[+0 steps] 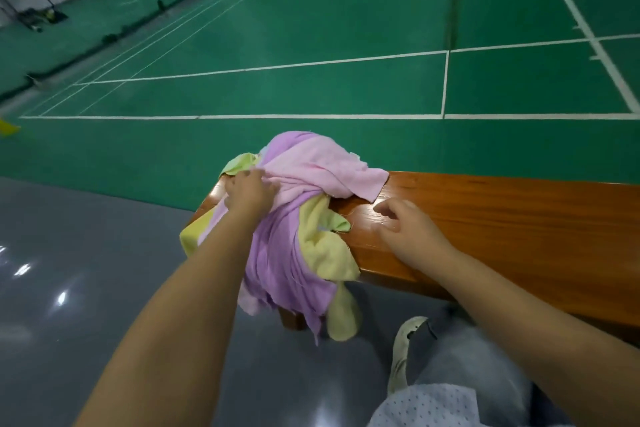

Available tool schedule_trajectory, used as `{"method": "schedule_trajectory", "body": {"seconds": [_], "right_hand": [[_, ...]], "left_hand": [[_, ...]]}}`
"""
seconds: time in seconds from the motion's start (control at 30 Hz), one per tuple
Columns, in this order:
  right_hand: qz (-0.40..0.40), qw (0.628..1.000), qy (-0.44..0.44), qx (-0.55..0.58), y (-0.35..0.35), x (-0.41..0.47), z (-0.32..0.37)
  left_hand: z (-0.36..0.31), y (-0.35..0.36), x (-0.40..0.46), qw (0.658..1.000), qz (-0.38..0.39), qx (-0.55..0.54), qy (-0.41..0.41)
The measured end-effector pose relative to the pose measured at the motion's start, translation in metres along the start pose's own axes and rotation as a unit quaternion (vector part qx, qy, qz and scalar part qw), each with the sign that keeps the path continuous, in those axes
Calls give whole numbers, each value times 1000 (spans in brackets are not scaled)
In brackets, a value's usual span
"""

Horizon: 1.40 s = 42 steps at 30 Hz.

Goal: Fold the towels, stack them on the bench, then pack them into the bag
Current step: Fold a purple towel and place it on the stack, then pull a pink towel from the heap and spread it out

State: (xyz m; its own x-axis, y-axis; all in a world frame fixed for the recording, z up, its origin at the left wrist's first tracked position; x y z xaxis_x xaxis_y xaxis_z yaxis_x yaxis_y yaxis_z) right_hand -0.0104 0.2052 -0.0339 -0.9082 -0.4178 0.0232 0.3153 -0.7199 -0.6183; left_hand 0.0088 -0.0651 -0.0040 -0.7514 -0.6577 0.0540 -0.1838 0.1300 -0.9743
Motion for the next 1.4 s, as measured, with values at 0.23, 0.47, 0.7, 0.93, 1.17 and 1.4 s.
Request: {"method": "schedule_trajectory", "body": {"seconds": [0.23,0.47,0.7,0.93,1.17,1.4], "right_hand": [[-38,999,-5,4,-17,4,-1],[-57,995,-72,32,-44,15,23],[-58,969,-183,157,-89,32,85],[-121,944,-124,279,-147,20,84],[-228,935,-84,257,-220,-2,47],[-316,941,4,121,-261,-21,-27]], "left_hand": [[-3,-14,-18,951,-29,-308,18],[-33,-76,-42,864,-23,-489,116],[-106,-138,-65,760,53,-617,198],[-165,-157,-71,747,70,-629,203],[-257,-141,-80,722,103,-645,231],[-332,-73,-107,742,152,-589,282]]}}
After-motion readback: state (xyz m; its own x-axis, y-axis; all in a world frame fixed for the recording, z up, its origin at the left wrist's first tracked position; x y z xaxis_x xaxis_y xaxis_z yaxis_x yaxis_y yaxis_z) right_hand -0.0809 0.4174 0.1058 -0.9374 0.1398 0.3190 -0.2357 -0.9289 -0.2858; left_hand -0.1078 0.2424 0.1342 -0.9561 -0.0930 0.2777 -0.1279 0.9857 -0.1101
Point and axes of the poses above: each hand's wrist, its own x-axis towards the middle knuckle, its own y-axis out of the palm, z = x × y, the point moved 1 cm from there along x, towards the middle knuckle, and after that the axes turned 5 degrees about -z, right-handed, at the moved point
